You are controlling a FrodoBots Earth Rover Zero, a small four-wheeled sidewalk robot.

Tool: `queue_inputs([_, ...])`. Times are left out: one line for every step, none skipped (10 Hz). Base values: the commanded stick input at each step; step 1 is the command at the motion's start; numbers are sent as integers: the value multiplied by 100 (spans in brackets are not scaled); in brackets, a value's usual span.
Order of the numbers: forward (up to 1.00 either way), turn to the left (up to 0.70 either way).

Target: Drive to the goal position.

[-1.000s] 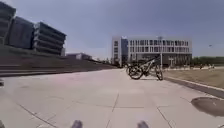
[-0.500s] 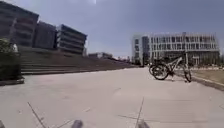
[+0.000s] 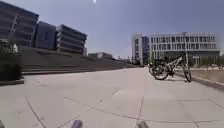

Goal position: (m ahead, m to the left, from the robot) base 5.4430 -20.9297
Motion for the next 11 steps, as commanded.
queue_inputs([70,0])
queue_inputs([70,0])
queue_inputs([70,0])
queue_inputs([70,0])
queue_inputs([70,0])
queue_inputs([70,0])
queue_inputs([70,0])
queue_inputs([70,0])
queue_inputs([70,0])
queue_inputs([70,0])
queue_inputs([70,0])
